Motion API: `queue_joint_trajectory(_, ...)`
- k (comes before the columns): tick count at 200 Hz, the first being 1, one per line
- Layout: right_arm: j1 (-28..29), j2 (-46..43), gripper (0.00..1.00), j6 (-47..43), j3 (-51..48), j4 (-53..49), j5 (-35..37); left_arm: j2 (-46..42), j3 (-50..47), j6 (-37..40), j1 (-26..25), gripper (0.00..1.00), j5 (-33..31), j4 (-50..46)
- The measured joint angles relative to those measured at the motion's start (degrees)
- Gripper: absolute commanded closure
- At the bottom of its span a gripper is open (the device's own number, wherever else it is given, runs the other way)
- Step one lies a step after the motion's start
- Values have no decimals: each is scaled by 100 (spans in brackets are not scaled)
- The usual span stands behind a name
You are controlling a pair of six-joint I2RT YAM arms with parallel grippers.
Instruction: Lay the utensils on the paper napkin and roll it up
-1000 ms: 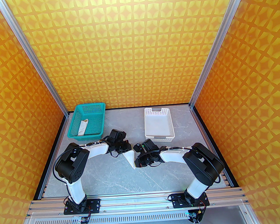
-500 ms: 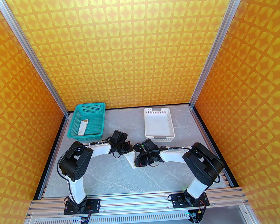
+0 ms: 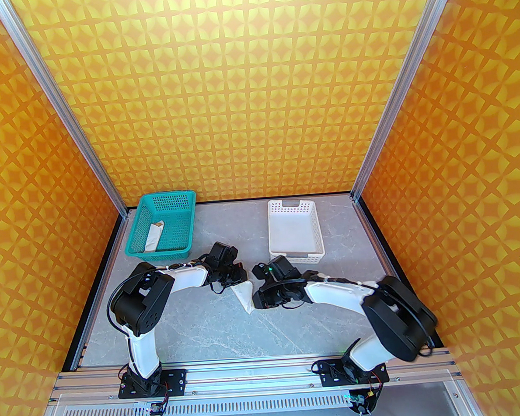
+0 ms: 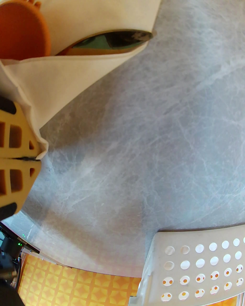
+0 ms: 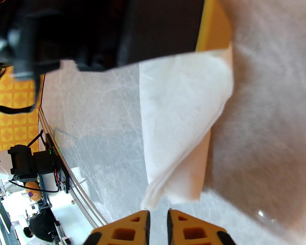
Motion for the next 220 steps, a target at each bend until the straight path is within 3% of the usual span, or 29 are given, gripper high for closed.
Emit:
queue_joint_trajectory(73,310,284,46,-177,341,-330,297,0,11,37,-4,100,-22,-2)
queue_joint_trajectory(170,369,876,46,-251,516,-321,654,13,37,39,-7,100,-46,-24)
queue_joint_trajectory(220,369,852,35,-212,520,-304,577,26,66,57,-33,100,-68,-48)
